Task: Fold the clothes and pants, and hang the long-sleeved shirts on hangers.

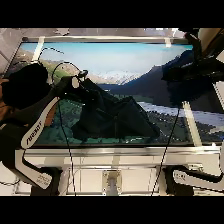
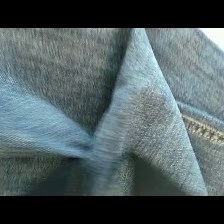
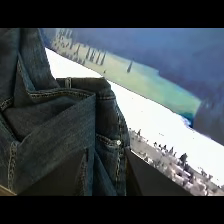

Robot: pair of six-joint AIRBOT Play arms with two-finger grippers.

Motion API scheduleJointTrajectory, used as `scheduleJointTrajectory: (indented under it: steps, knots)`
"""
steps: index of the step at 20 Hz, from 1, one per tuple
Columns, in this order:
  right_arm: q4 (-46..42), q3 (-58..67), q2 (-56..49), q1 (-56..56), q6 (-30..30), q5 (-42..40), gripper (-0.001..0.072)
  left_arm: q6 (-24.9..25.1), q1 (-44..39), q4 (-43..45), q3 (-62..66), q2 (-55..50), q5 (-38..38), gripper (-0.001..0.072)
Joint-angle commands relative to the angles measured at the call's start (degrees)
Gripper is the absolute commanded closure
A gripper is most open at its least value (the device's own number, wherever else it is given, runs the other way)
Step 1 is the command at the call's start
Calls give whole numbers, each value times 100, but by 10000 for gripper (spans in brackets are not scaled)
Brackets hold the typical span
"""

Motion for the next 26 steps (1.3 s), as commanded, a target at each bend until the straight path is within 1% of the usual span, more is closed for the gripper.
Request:
scheduleJointTrajectory:
  steps: [1,3,4,7,8,10,13,16,17,19,21,23,24,25,26]
  knots:
    - [-7,-7,-2,55,-15,-175,439,151,-37,-197,9,-39,256,685]
    - [-168,-2,0,55,-15,-201,440,369,-68,-699,109,81,258,685]
    - [-348,0,7,55,-15,-203,440,612,-81,-1117,258,214,260,686]
    - [-1025,7,52,42,-13,-177,440,1725,-264,-2514,990,776,400,686]
    - [-1200,20,74,11,-11,-151,440,2028,-409,-2870,1250,949,450,686]
    - [-1499,142,107,-122,-9,-39,440,2463,-872,-3368,1725,1198,522,686]
    - [-1952,573,177,-479,39,164,440,2979,-2009,-3698,1982,1250,863,687]
    - [-2332,1209,243,-990,260,195,440,3121,-3263,-3700,1980,872,1043,688]
    - [-2387,1449,243,-1187,350,192,440,3246,-3687,-3703,1982,649,1093,688]
    - [-2385,1875,243,-1598,420,190,440,3303,-4424,-3709,1982,179,1307,689]
    - [-2319,2142,240,-1978,490,177,439,3305,-4924,-3762,1982,-219,1340,688]
    - [-2118,2170,247,-2234,549,125,439,3303,-5038,-3547,1982,-374,1360,670]
    - [-1928,2170,245,-2339,549,105,438,3298,-4913,-3311,1991,-339,1445,465]
    - [-1720,2170,245,-2413,546,74,437,3134,-4656,-2894,2044,-240,1475,192]
    - [-1541,2170,245,-2470,546,50,436,2702,-4282,-2308,2083,-70,1467,166]
